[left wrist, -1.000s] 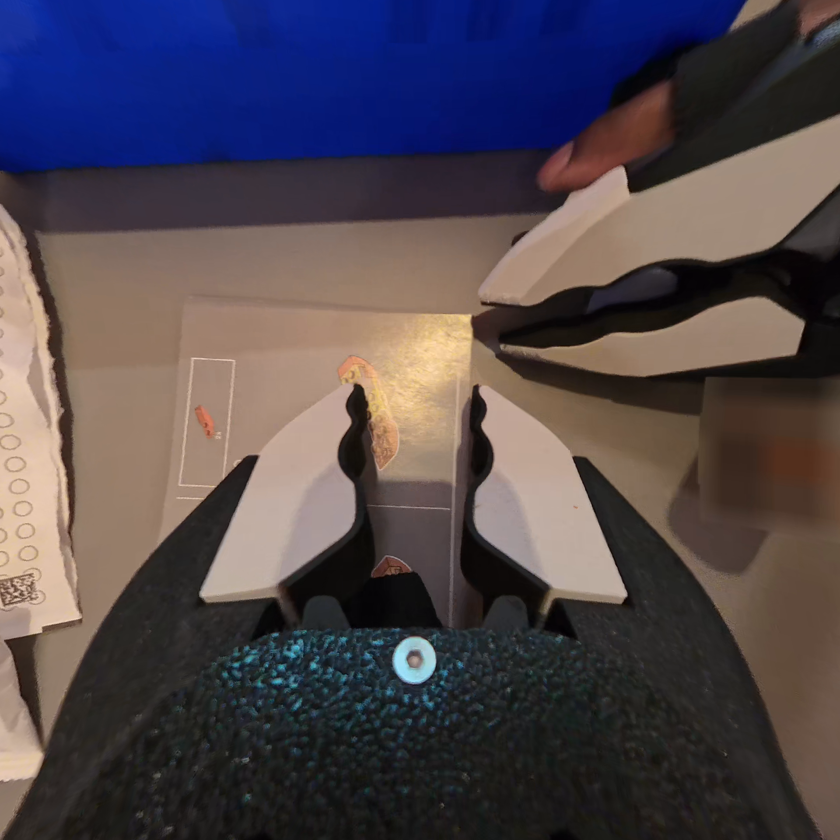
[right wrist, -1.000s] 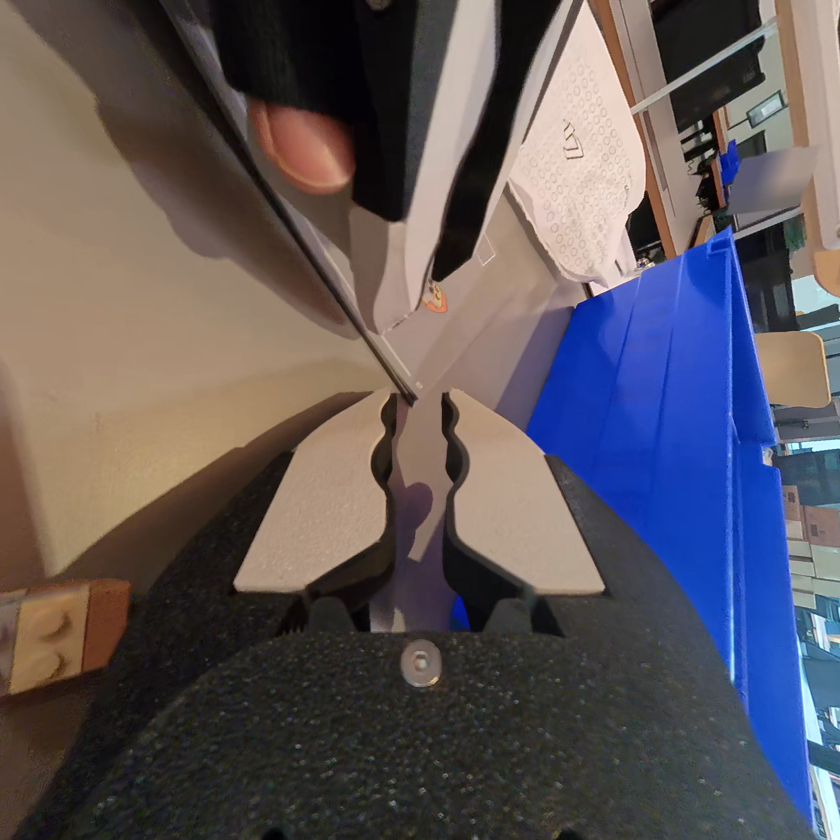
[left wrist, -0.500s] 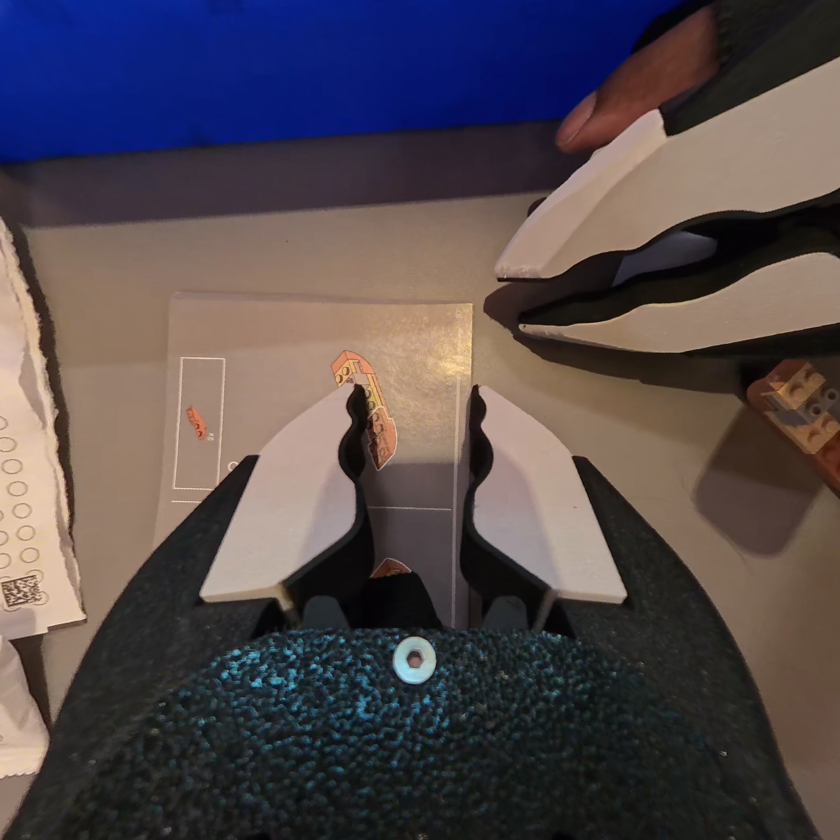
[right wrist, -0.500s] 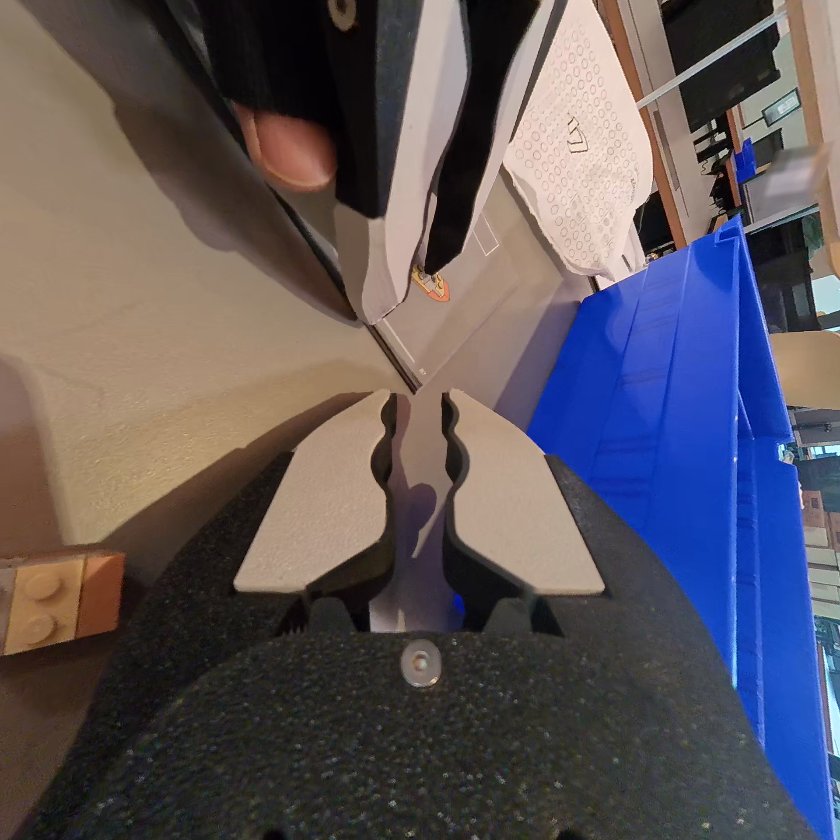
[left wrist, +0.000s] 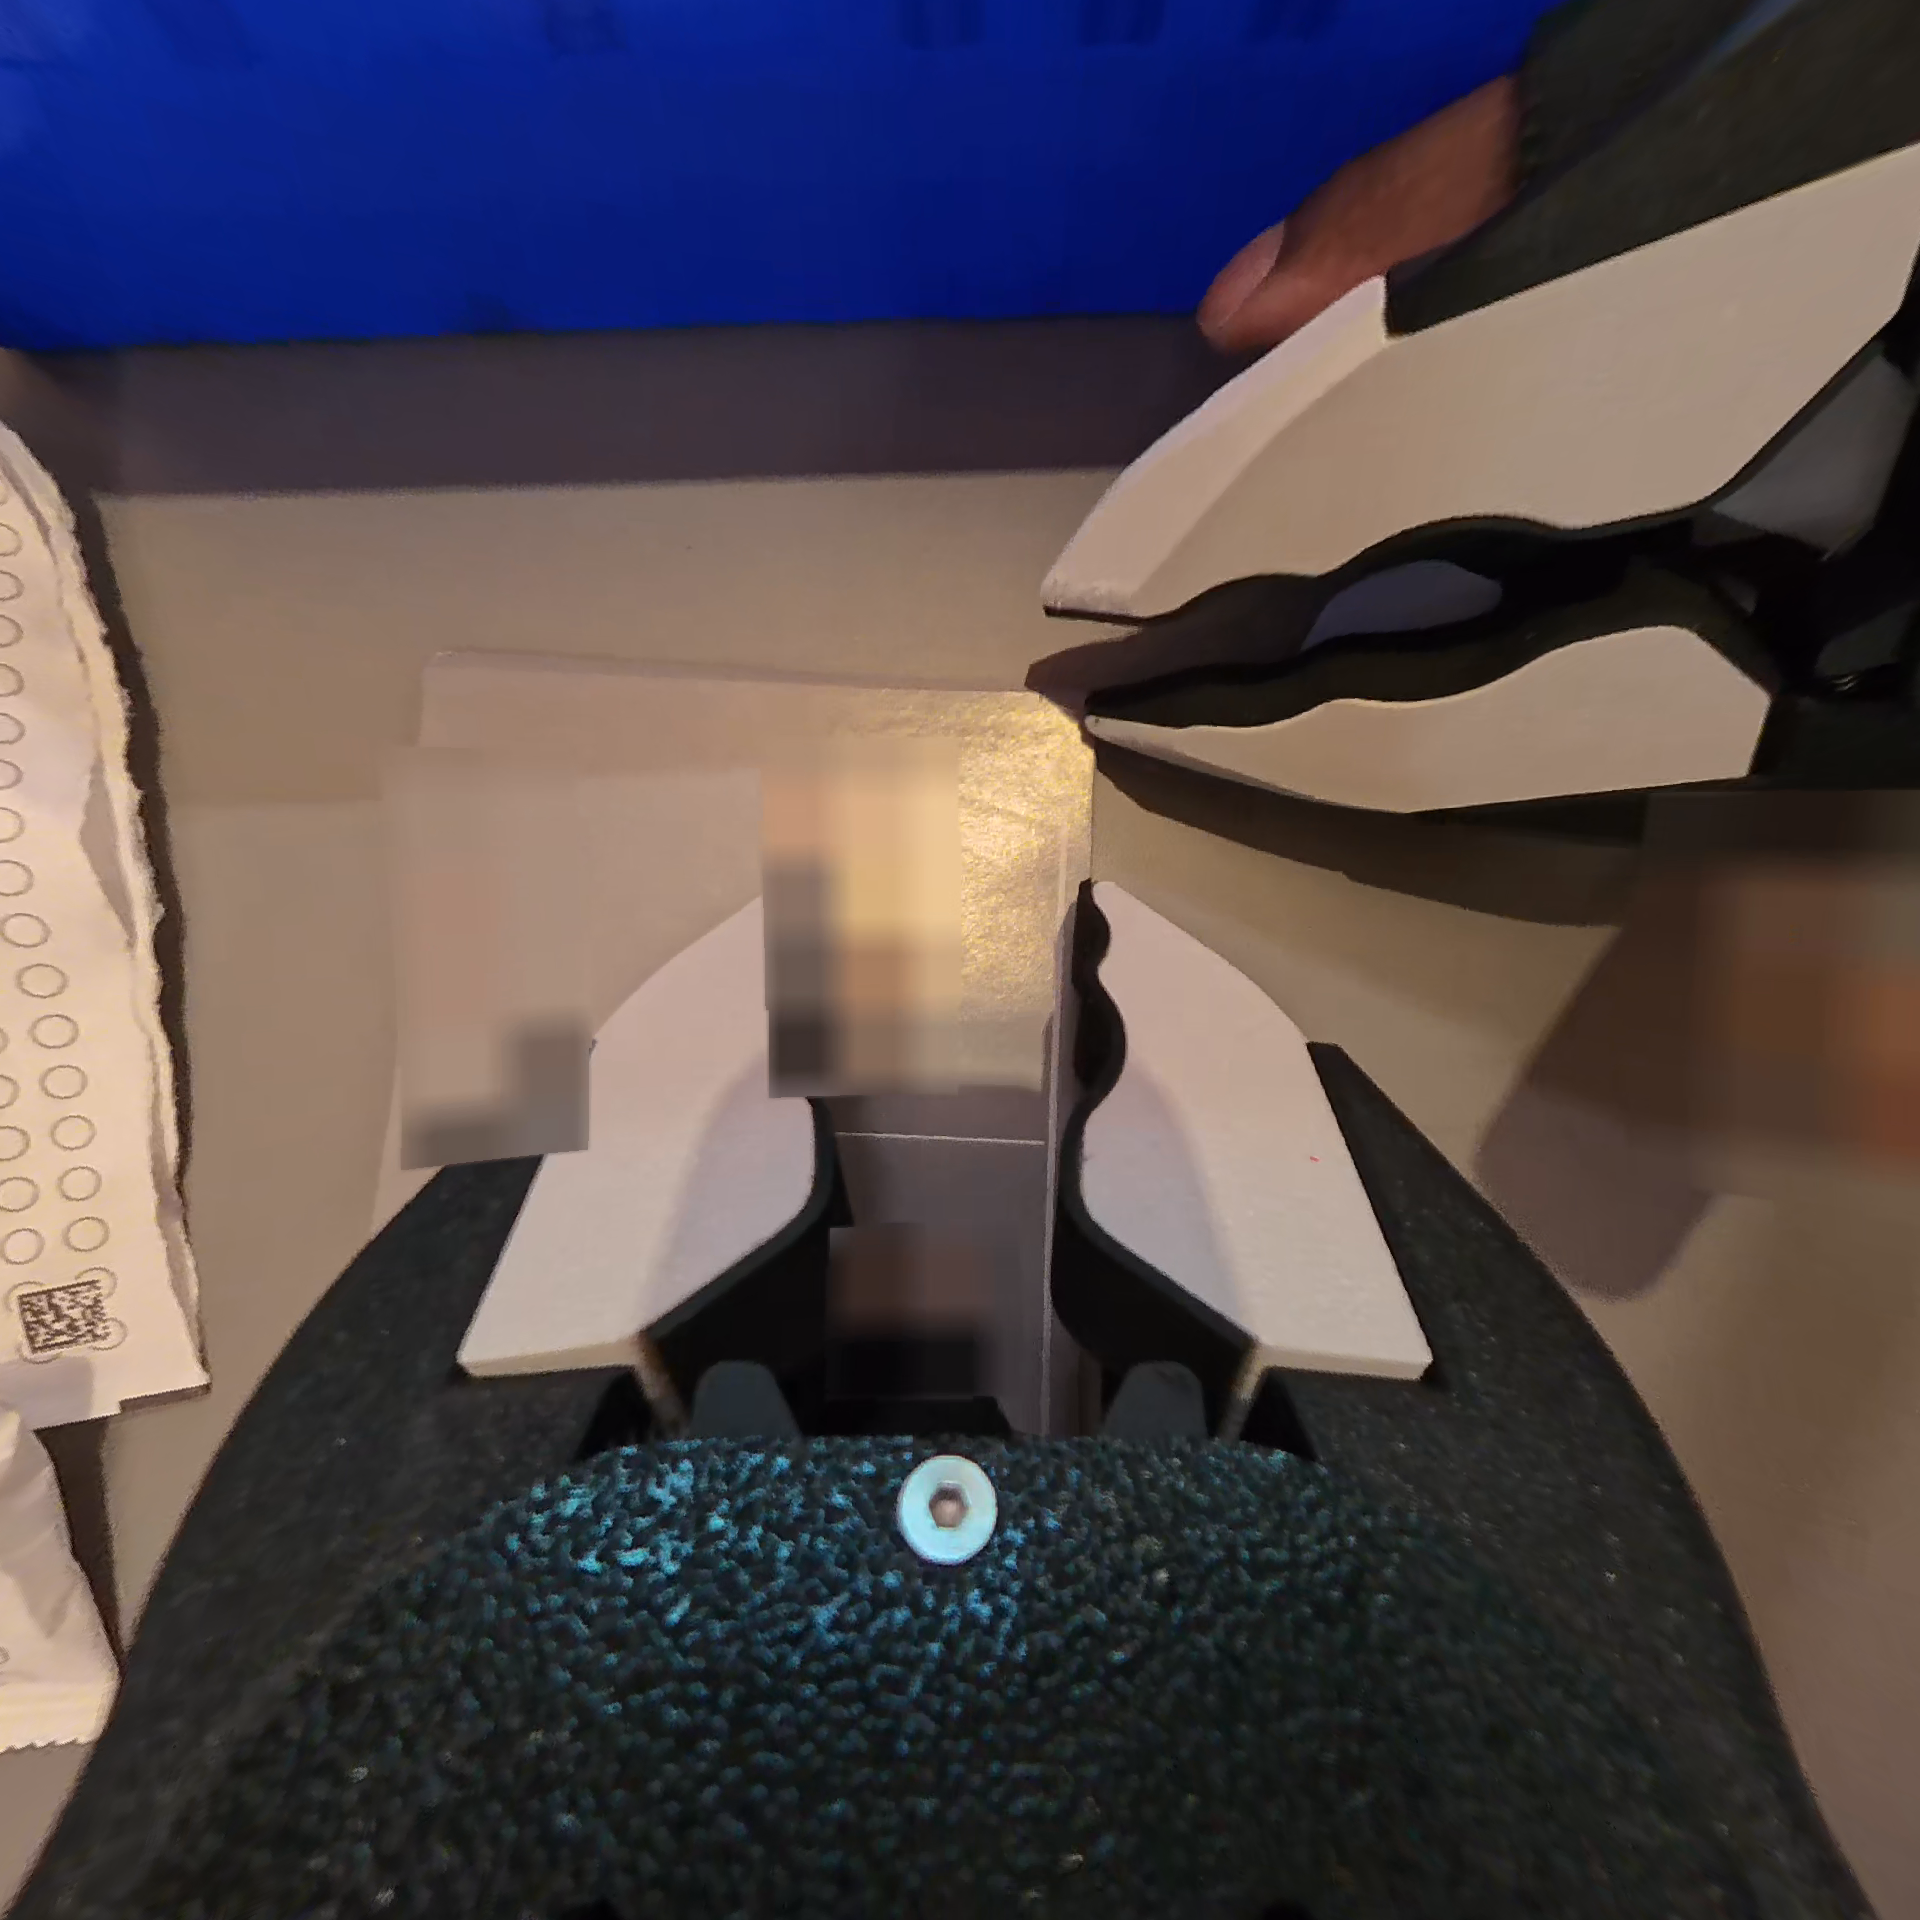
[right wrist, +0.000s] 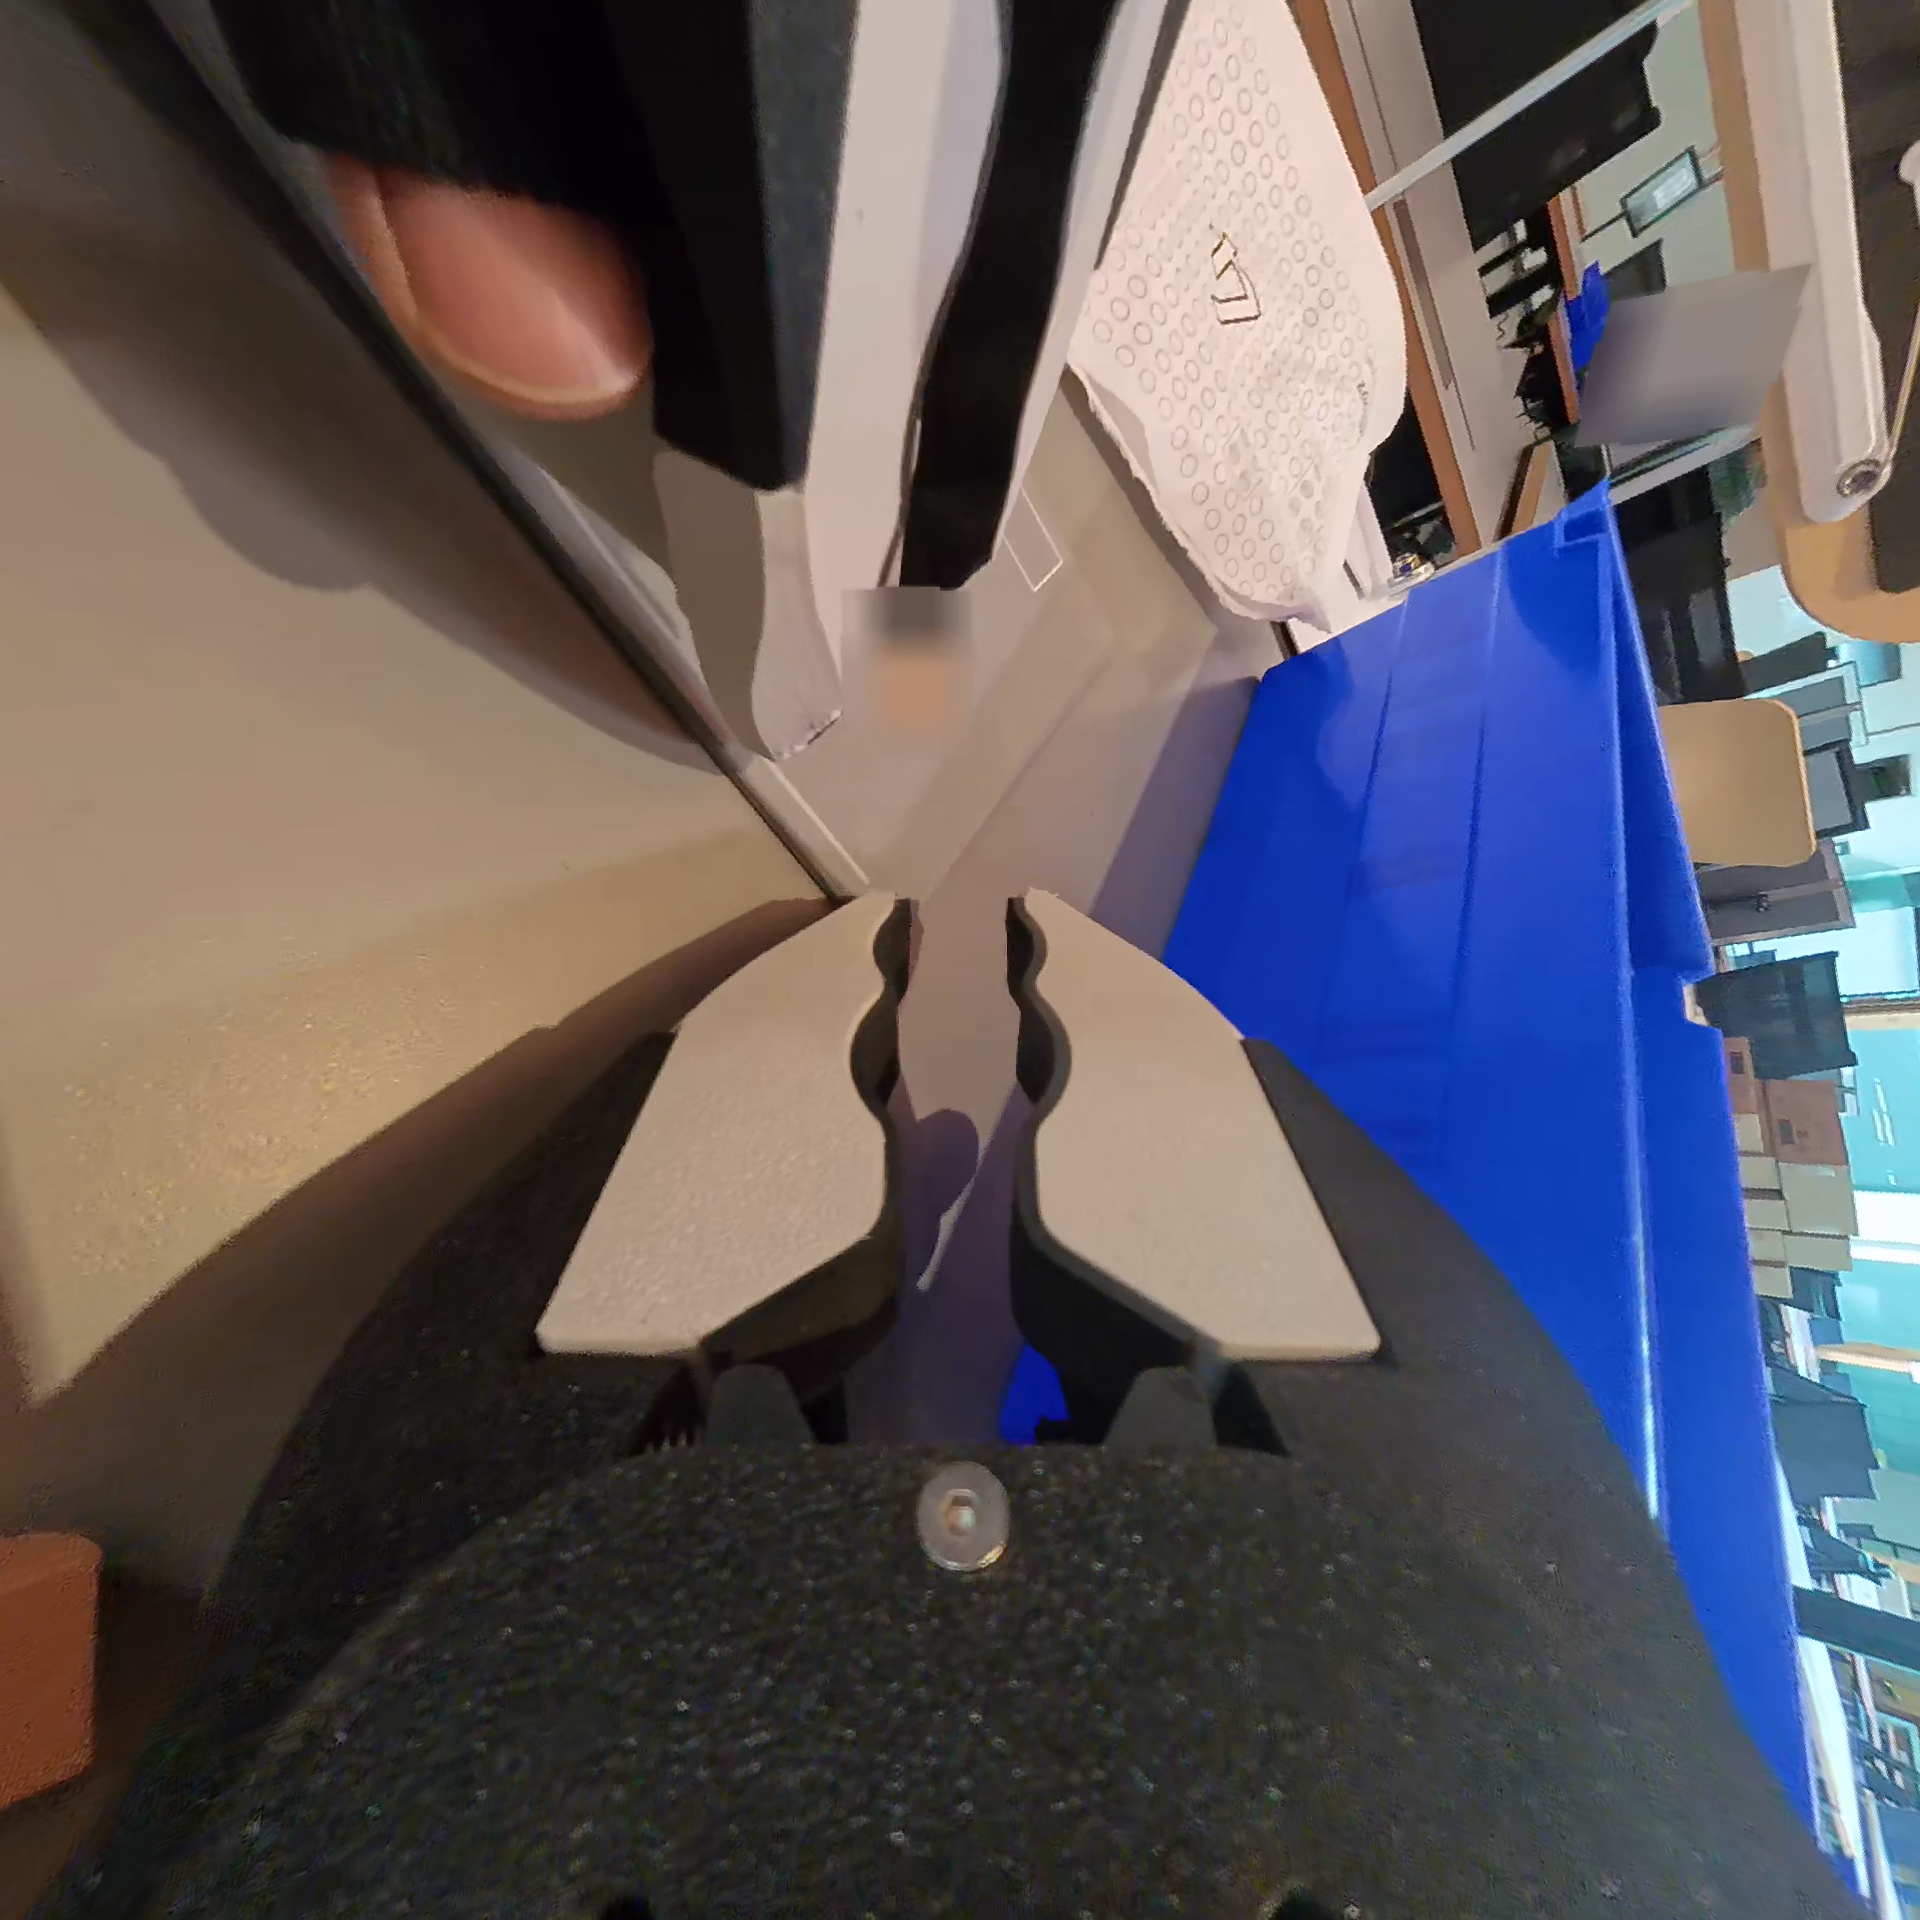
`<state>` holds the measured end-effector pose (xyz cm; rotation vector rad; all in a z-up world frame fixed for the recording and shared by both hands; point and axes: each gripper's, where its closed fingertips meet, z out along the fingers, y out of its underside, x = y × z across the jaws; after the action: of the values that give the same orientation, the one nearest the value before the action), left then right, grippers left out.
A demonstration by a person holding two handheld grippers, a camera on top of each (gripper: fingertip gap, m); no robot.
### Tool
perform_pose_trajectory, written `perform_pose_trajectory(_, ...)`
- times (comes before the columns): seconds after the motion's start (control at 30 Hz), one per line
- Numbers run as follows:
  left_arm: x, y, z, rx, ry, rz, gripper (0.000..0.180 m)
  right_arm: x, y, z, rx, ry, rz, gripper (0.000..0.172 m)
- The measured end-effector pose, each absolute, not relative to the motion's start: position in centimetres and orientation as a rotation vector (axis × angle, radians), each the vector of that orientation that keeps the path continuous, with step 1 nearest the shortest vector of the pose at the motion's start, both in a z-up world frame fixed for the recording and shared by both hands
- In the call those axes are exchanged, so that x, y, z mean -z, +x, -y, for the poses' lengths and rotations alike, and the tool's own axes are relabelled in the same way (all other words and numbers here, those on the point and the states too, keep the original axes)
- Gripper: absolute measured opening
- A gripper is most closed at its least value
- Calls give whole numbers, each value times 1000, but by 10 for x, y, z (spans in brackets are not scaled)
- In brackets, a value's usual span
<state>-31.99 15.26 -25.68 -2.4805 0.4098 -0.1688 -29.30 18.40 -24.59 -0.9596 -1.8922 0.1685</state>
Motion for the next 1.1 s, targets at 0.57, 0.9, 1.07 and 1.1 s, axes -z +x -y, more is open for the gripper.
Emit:
perform_pose_trajectory(0.57,260,-323,-138,85,-2564,-514,43,248,-280,-180,-208,-902,1938,14)
perform_pose_trajectory(0.9,258,-324,-139,114,-2543,-492,43,249,-279,-180,-199,-889,1944,14)
perform_pose_trajectory(1.07,257,-319,-149,84,-2499,-508,46,249,-279,-180,-202,-885,1949,14)
perform_pose_trajectory(1.1,256,-320,-154,69,-2479,-490,46,249,-279,-179,-201,-882,1950,14)
